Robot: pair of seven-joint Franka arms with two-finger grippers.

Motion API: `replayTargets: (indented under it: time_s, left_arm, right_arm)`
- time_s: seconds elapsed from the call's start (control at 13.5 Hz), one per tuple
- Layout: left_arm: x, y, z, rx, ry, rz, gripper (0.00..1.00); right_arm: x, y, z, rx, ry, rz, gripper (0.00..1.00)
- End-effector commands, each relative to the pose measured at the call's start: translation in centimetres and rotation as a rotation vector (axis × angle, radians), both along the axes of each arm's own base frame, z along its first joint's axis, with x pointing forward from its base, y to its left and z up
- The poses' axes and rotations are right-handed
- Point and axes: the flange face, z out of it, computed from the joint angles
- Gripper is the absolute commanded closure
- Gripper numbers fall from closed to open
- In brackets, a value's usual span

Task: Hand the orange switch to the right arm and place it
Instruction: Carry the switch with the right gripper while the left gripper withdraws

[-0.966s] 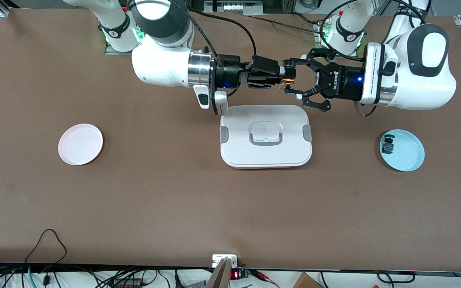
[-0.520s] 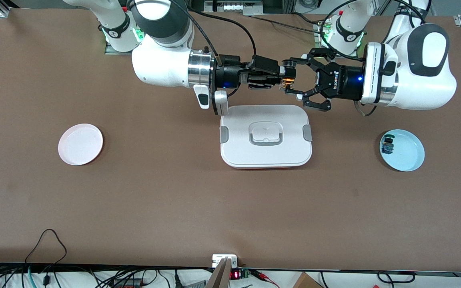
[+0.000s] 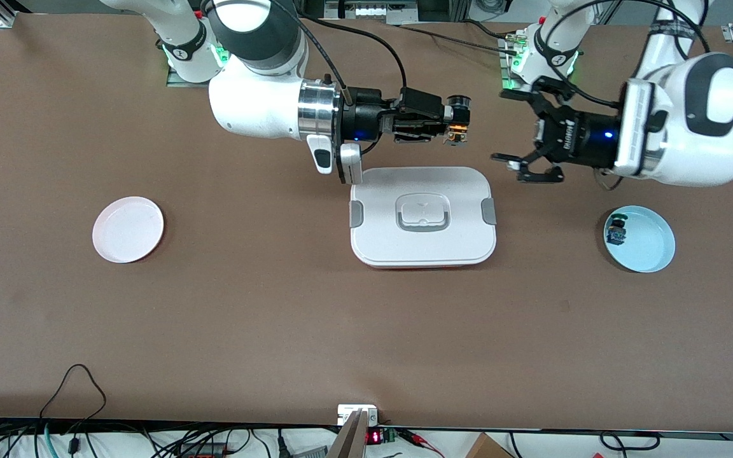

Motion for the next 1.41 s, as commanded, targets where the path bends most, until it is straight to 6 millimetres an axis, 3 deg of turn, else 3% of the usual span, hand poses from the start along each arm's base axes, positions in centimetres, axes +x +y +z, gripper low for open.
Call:
replayTargets:
  time_s: [0.0,0.22,0.45,0.52,0.67,0.89,0.97,1.11,1.34]
  left_arm:
    - [0.1,4.0,-0.6,-0.019,-0.019,-0.036,0.0]
    - [-0.4,9.6,-1.2,0.042,-0.02,-0.03,0.0]
    - [-0.7,10.9,-1.3,0.063,-0.021,-0.031,0.0]
    - [-0.6,11.6,-0.5,0.085,-0.044,-0.05,0.0]
    - [0.5,12.7,0.0,0.119,-0.075,-0.074,0.0]
    - [0.7,13.1,-1.1,0.173,-0.068,-0.101,0.0]
    - [0.7,14.2,-2.3,0.201,-0.05,-0.102,0.0]
    - [0.7,18.7,-3.7,0.238,-0.013,-0.022,0.0]
    - [1.0,22.0,-4.1,0.463,-0.012,0.094,0.0]
  right_arm:
    - [0.0,-0.7,0.5,-0.007,-0.038,0.012,1.0]
    - [1.7,-4.3,0.4,0.001,-0.052,0.026,1.0]
    - [3.7,-9.6,0.5,-0.008,-0.079,0.065,1.0]
    - [4.6,-11.9,0.5,-0.015,-0.09,0.09,1.0]
    - [6.4,-16.0,-0.3,-0.038,-0.118,0.106,1.0]
    - [8.0,-20.5,-1.1,-0.039,-0.102,0.078,1.0]
    - [8.5,-21.9,-1.4,-0.069,-0.107,0.071,1.0]
    - [8.9,-23.9,-2.2,-0.194,-0.145,0.102,1.0]
    - [8.7,-28.1,-3.2,-0.305,-0.143,0.195,1.0]
